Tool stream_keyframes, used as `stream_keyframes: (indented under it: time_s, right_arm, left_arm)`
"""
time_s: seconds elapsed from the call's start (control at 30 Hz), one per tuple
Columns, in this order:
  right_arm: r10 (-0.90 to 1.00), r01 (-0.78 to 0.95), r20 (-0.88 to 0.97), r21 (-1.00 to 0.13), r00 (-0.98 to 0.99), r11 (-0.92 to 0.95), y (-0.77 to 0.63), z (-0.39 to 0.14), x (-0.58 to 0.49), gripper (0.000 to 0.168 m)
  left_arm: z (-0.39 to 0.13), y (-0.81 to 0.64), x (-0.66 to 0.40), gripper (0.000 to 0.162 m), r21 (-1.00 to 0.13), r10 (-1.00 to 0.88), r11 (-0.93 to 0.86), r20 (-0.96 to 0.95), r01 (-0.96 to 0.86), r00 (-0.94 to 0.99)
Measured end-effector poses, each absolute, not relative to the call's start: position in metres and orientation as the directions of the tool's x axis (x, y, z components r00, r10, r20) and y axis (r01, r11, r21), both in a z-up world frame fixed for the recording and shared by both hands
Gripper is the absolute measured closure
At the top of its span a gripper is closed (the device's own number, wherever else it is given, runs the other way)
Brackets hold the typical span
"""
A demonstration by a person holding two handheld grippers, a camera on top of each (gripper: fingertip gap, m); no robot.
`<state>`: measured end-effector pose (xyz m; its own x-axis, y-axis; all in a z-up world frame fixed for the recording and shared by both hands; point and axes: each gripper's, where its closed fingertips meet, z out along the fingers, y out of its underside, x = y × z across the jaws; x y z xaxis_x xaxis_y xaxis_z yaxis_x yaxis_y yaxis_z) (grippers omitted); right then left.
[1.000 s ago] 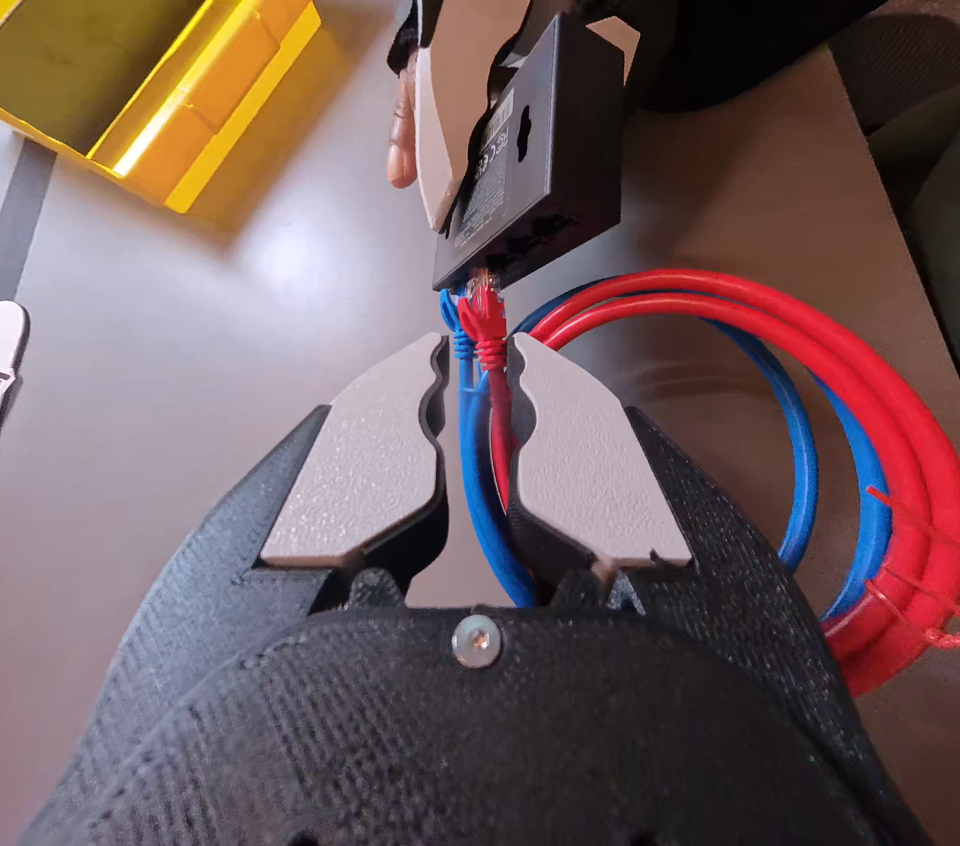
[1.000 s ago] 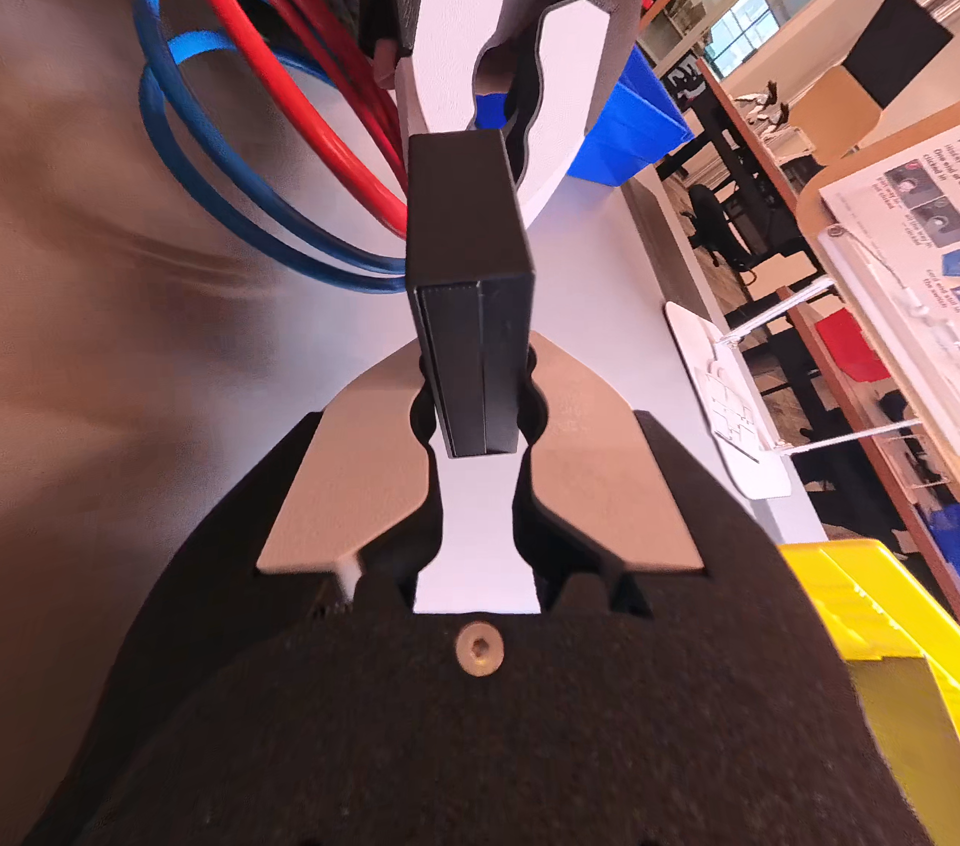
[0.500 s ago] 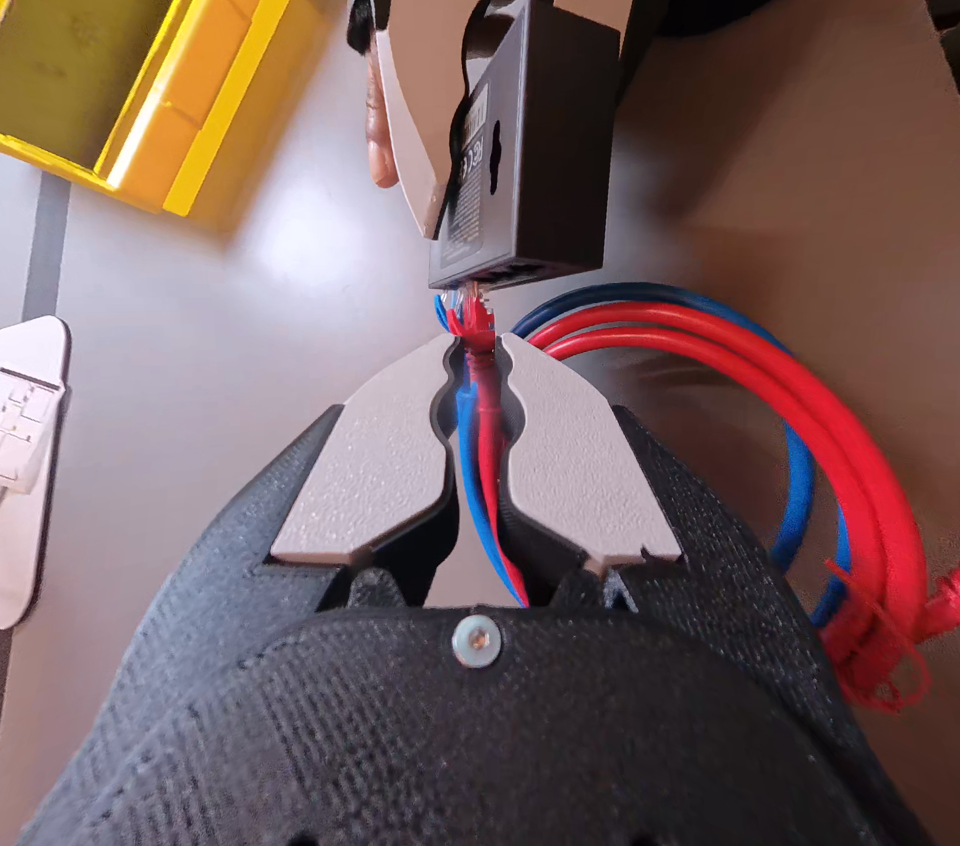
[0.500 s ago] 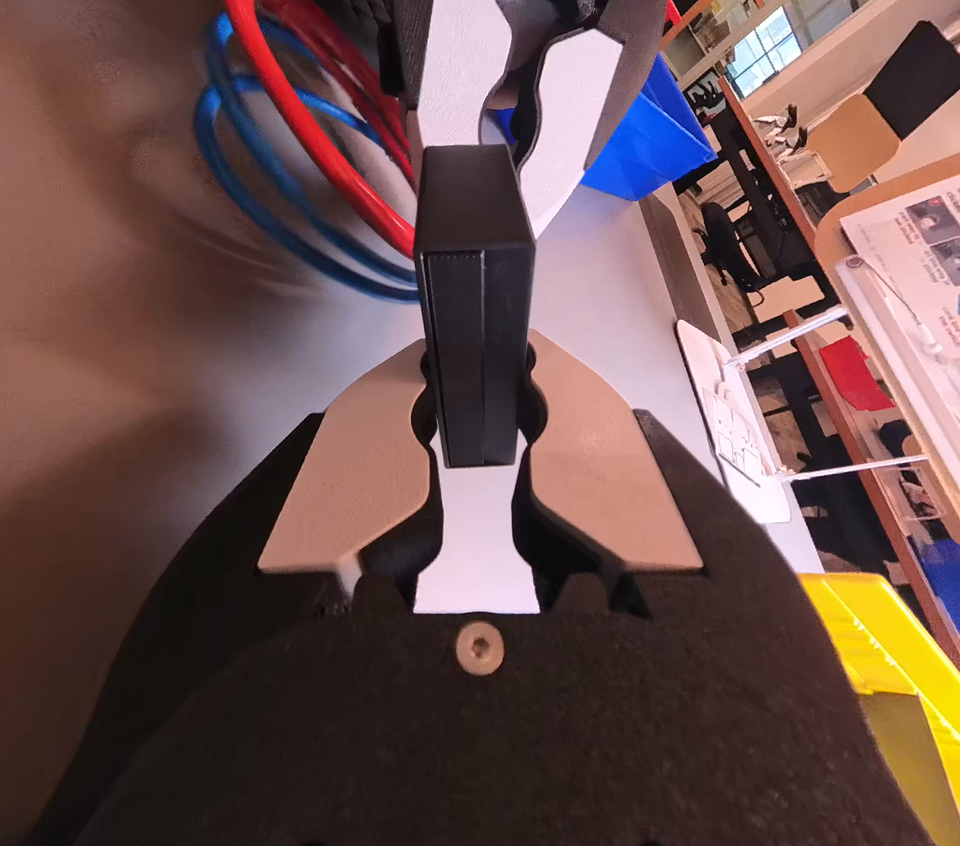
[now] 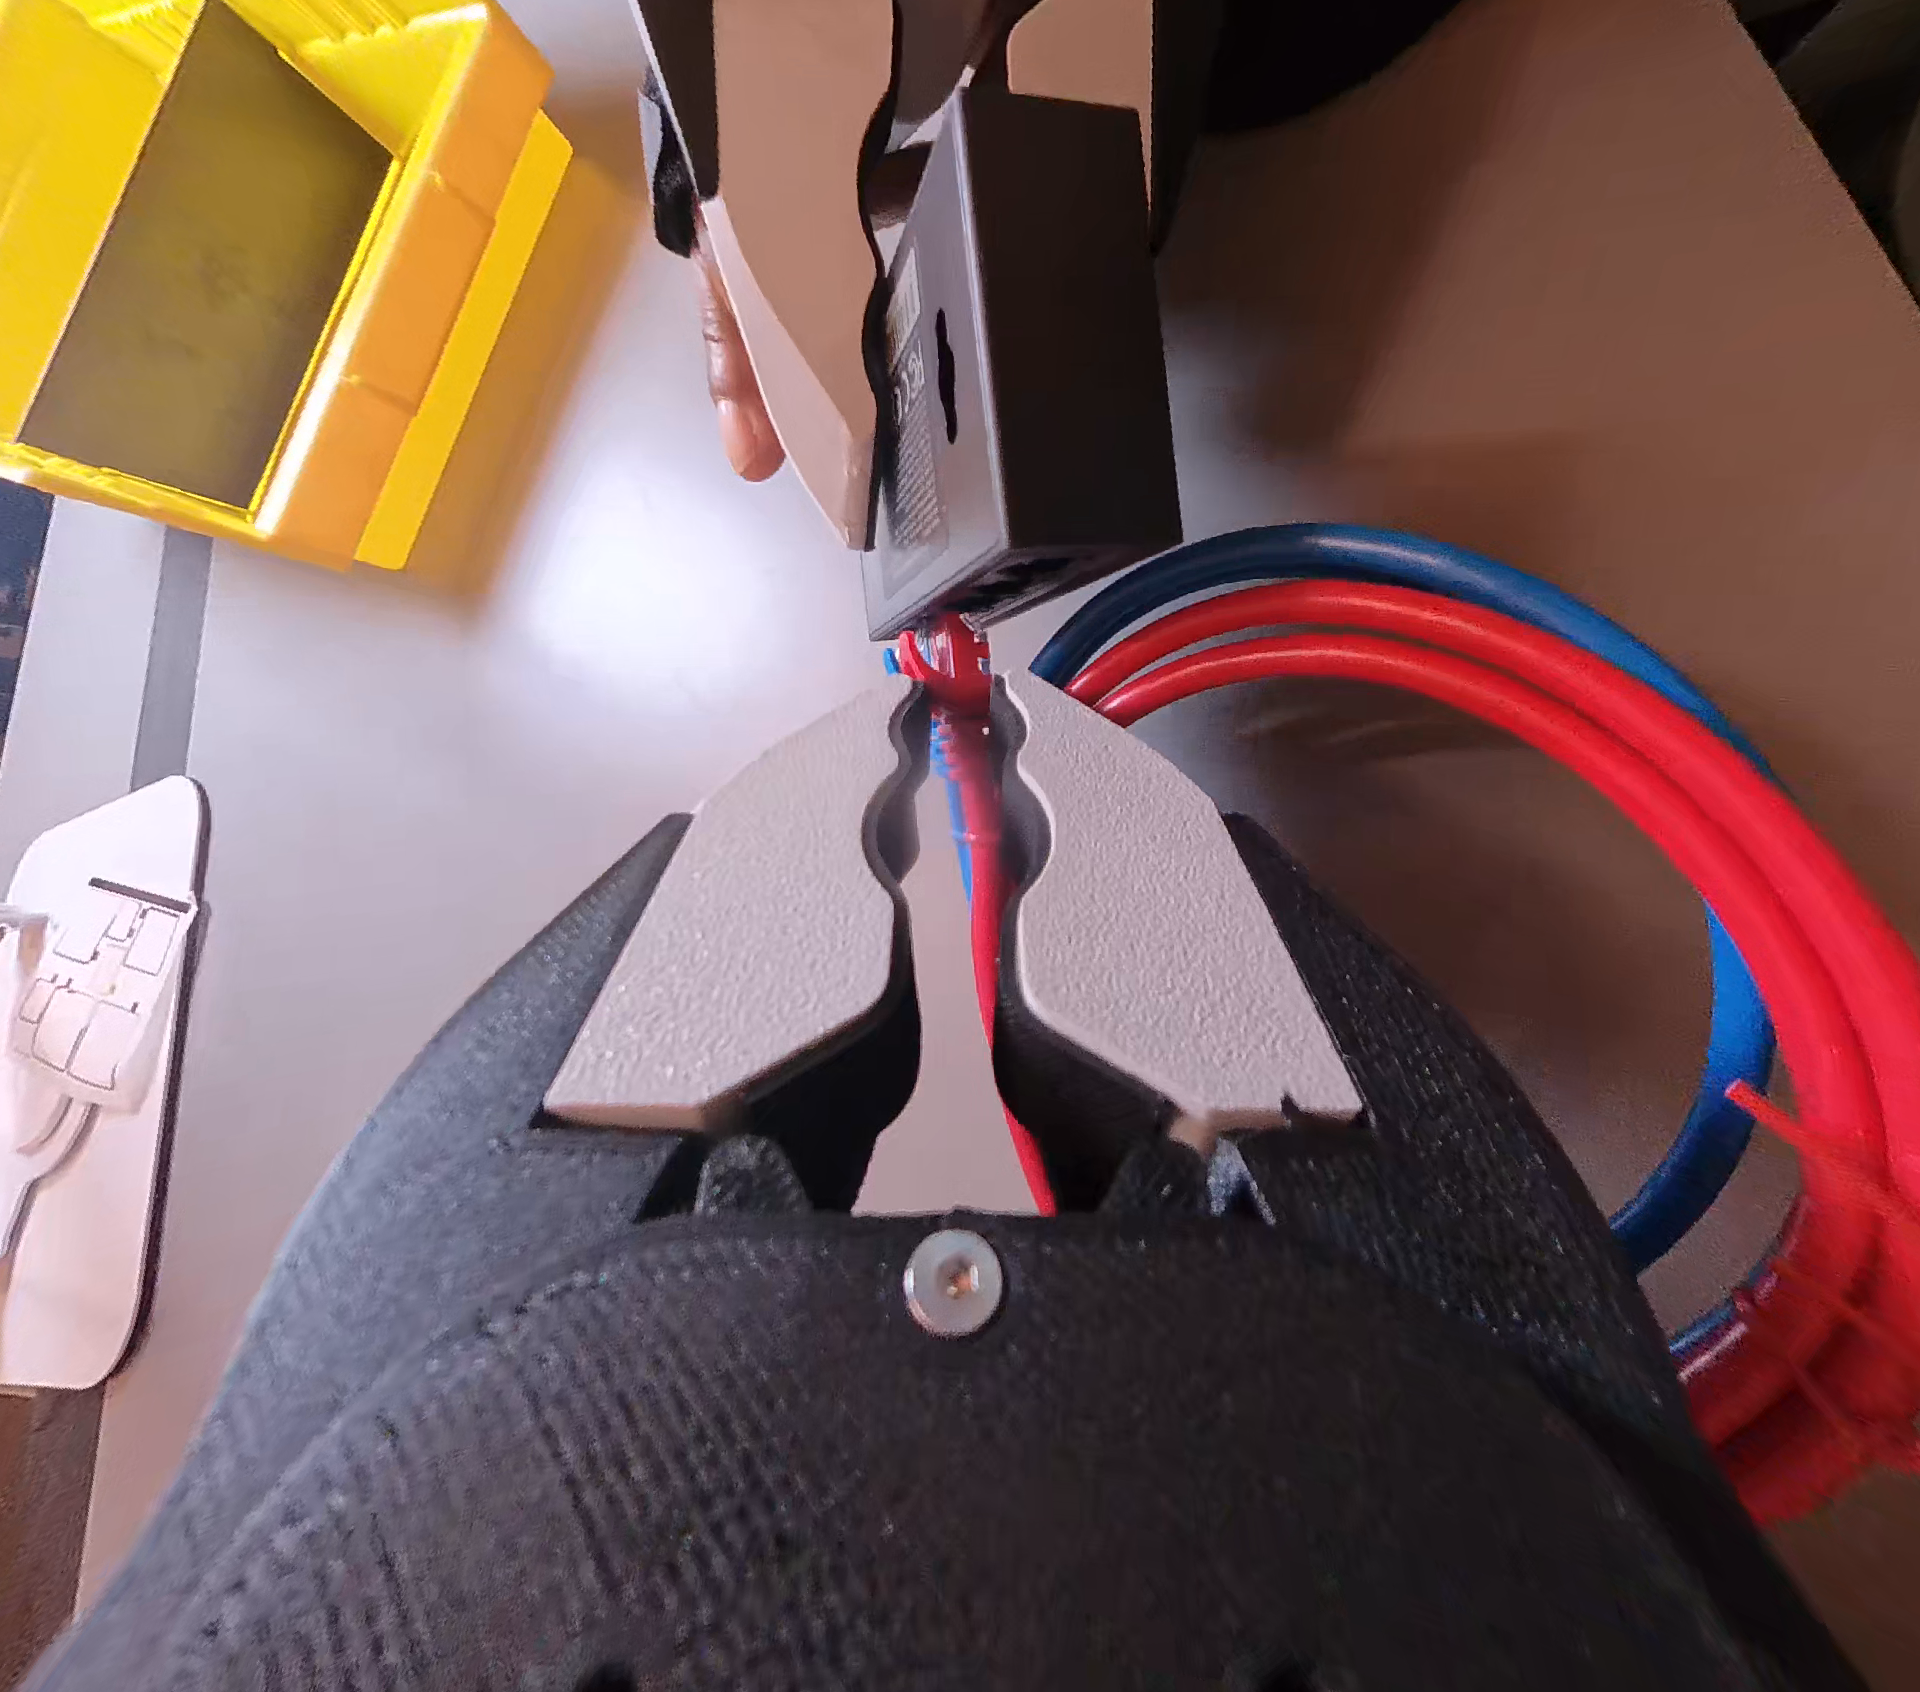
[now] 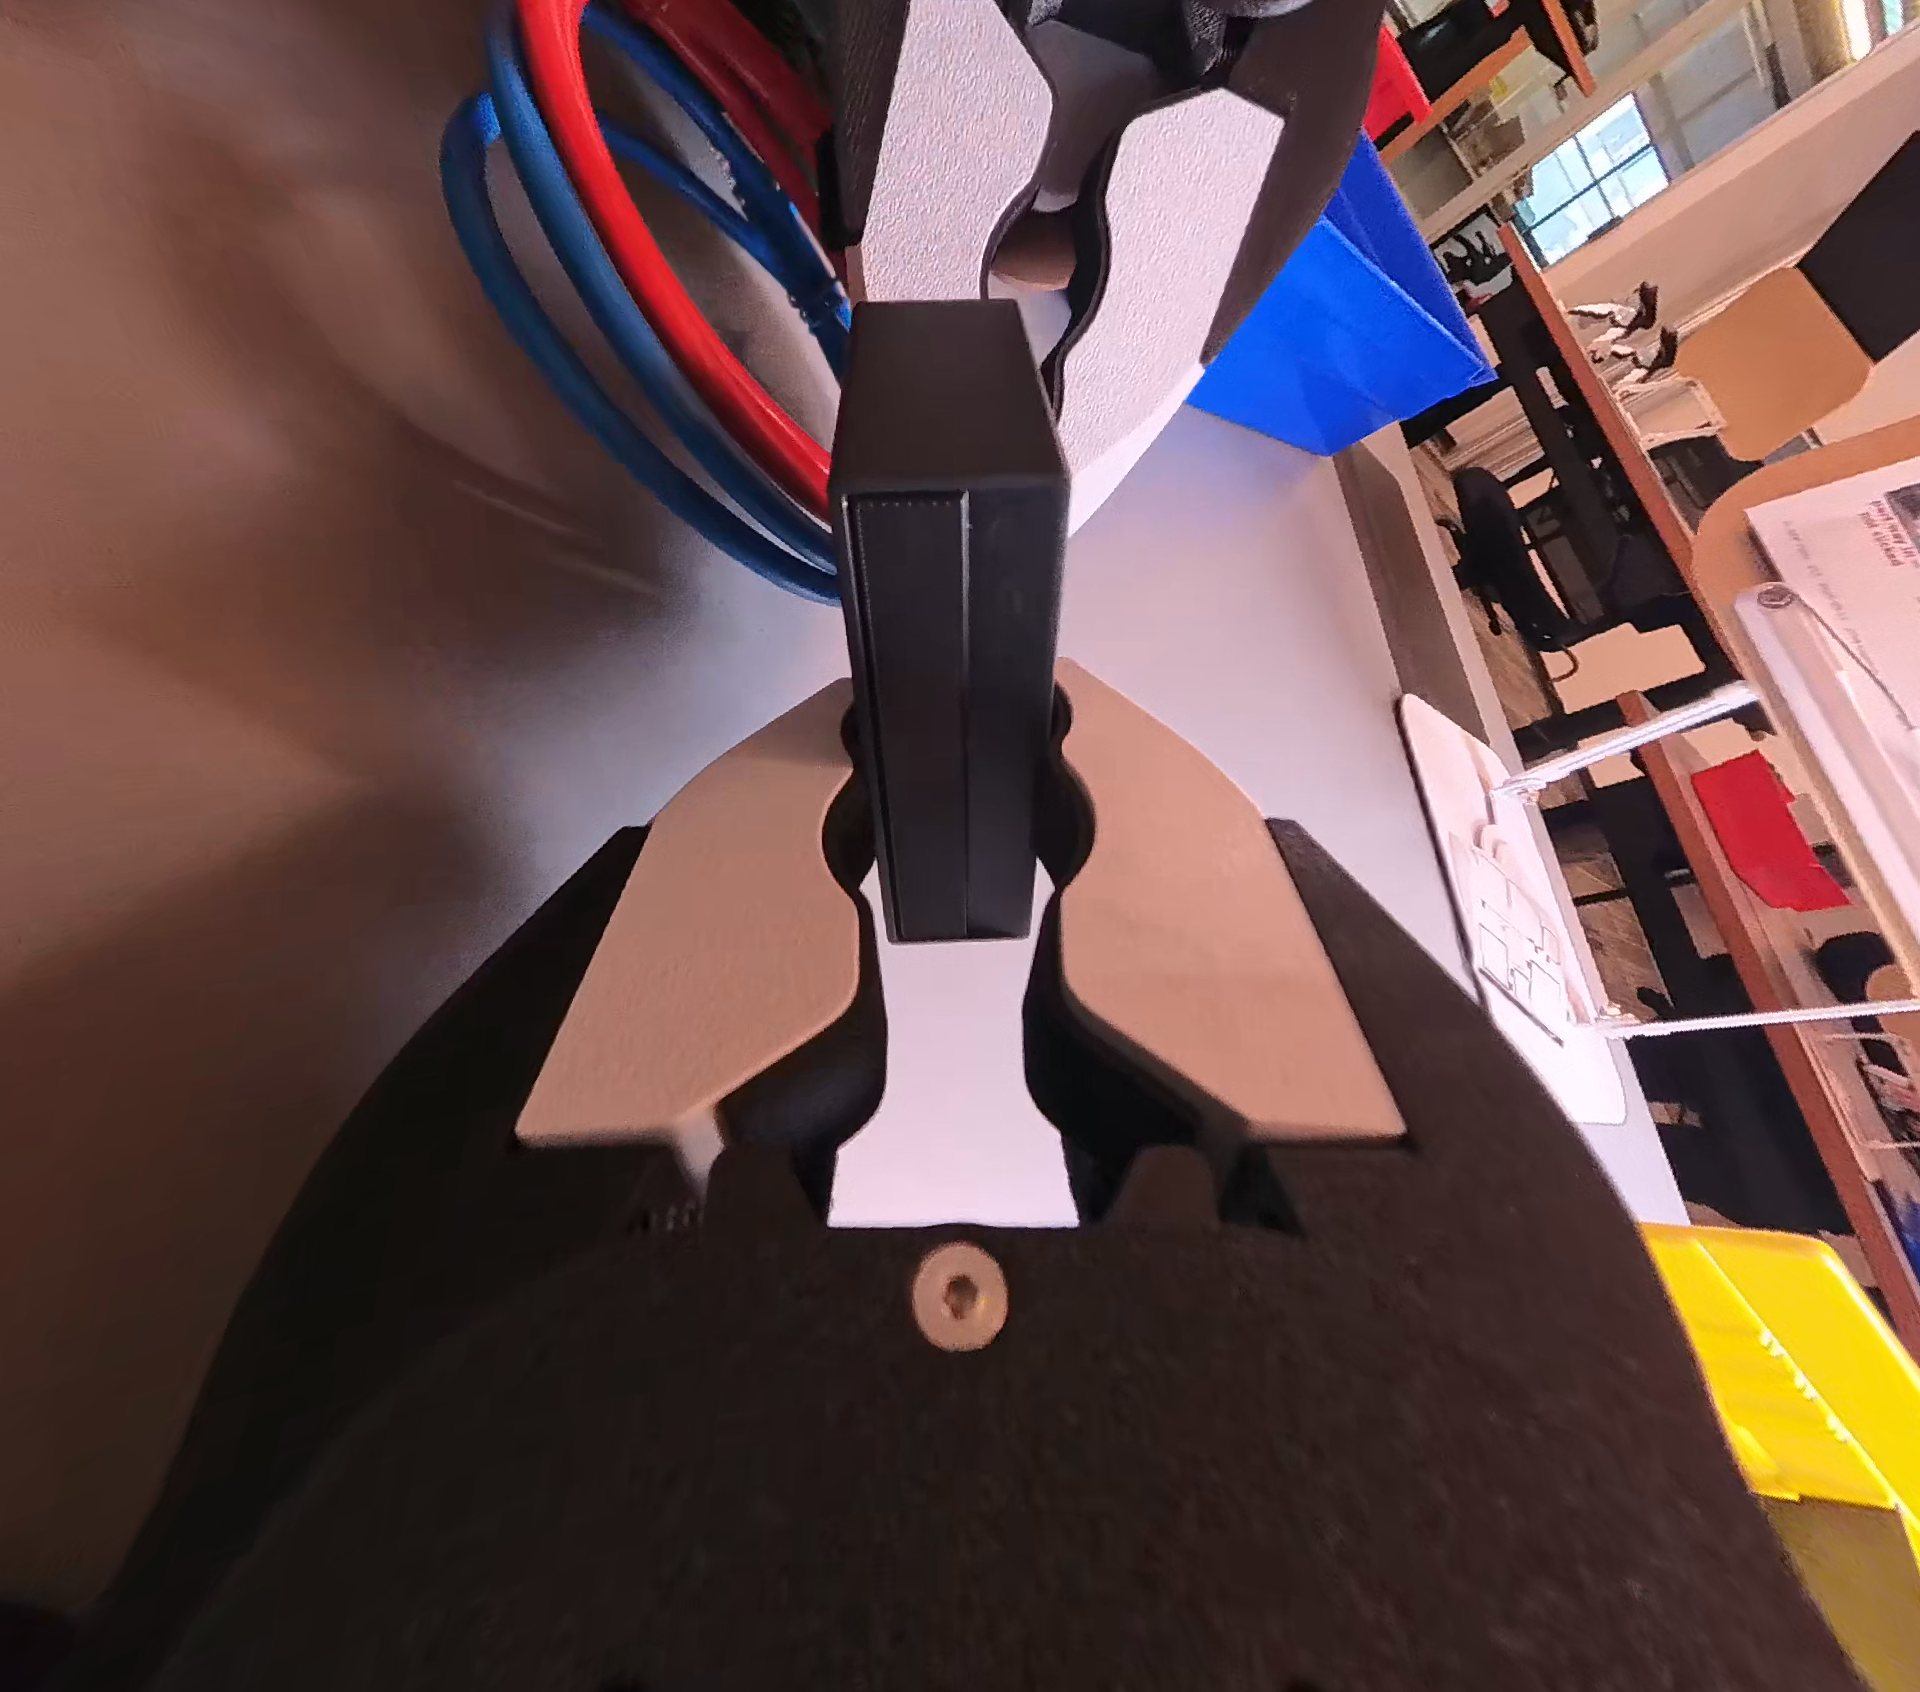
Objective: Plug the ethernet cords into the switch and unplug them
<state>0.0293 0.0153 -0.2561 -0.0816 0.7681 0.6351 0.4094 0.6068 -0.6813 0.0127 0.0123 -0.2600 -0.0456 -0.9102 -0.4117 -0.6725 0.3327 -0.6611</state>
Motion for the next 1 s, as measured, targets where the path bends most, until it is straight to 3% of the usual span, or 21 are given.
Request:
stream_keyframes:
  time_s: [0.17,0.3,0.43,0.53,0.73,1.0]
  right_arm:
    - [0.705,0.393,0.709,-0.652,0.014,0.648,0.028,-0.233,0.029,0.141]
    - [0.547,0.44,0.836,-0.506,0.041,0.741,0.033,-0.223,0.033,0.14]
    - [0.411,0.482,0.911,-0.376,0.035,0.792,0.033,-0.218,0.034,0.14]
    - [0.389,0.48,0.921,-0.347,0.013,0.806,0.028,-0.22,0.03,0.14]
    - [0.368,0.516,0.929,-0.334,0.037,0.789,0.037,-0.223,0.032,0.138]
    - [0.31,0.564,0.95,-0.266,0.019,0.782,0.036,-0.225,0.031,0.133]
  left_arm:
    - [-0.232,0.024,0.008,0.147,-0.771,-0.943,0.25,-0.33,-0.586,0.032]
    - [-0.208,0.035,-0.016,0.133,-0.868,-0.988,0.074,-0.132,-0.491,0.085]
    - [-0.227,0.032,-0.027,0.126,-0.841,-0.998,-0.05,0.024,-0.539,0.056]
    - [-0.238,0.032,-0.018,0.139,-0.813,-0.994,0.049,-0.099,-0.581,0.055]
    - [-0.242,0.038,-0.019,0.143,-0.706,-0.942,0.186,-0.326,-0.683,0.08]
    - [-0.248,0.051,-0.028,0.145,-0.7,-0.945,0.049,-0.263,-0.712,0.194]
